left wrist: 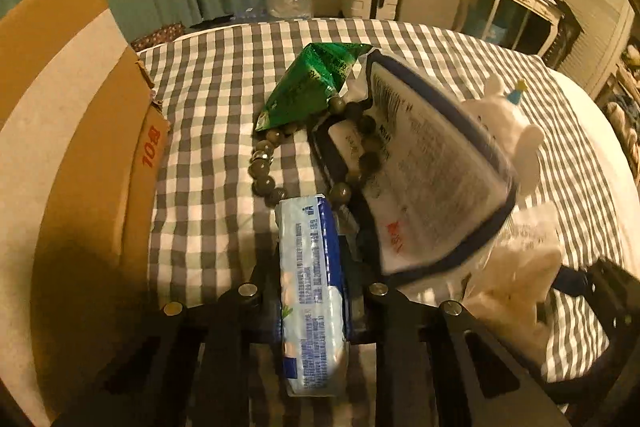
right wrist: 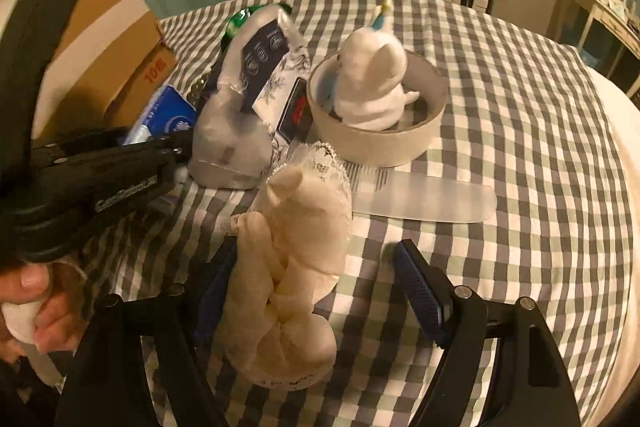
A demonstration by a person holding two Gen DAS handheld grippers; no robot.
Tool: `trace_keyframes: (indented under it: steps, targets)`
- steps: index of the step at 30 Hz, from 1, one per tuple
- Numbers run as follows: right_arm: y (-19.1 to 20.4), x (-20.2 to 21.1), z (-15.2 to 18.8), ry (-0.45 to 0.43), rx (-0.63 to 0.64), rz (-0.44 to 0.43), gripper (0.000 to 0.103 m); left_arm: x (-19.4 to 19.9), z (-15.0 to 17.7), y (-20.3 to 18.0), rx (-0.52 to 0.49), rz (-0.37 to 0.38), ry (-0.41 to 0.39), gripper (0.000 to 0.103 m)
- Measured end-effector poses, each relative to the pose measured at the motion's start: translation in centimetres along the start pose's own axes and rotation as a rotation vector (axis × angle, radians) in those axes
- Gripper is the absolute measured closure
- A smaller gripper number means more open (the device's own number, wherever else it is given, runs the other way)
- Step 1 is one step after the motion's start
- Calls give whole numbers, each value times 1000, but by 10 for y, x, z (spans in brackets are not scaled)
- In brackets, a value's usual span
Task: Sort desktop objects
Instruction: 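Grasp the blue-and-white tissue pack with the left gripper while the right grasps the beige lace cloth, then carry the tissue pack and lace cloth over into the cardboard box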
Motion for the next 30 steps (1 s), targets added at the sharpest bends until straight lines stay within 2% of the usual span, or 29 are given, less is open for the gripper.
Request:
trace_keyframes:
  steps: [1, 3, 4, 6, 9, 19, 30]
  targets:
    - [-1, 1, 1, -1, 0, -1, 34, 3, 4, 0, 1, 4, -2, 83]
    - [-2, 1, 1, 2, -7, -10, 52, 10, 7, 6, 4, 4, -15, 83]
    - [-2, 2, 0, 4, -9, -14, 56, 14, 7, 8, 5, 3, -24, 83]
    - [-4, 5, -1, 3, -2, -13, 76, 22, 5, 11, 7, 6, -36, 83]
    - [-11, 13, -5, -23, 2, 10, 86, 33, 3, 12, 5, 4, -57, 83]
    - [-35, 50, -23, -137, -59, 72, 89, 70, -15, -5, -35, -1, -142, 83]
    - [-63, 103, -32, -247, -126, 96, 89, 110, -33, -14, -33, -10, -250, 83]
Point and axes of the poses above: each gripper's, at about its wrist camera, not at the fingertips, and x roughly against the way its jaws point, y to its left, z to its underside, the point moved 8 cm from there along -x, roughly the way its jaws point, and after that the axes turned 7 degrees about z, right-handed, at the moved point
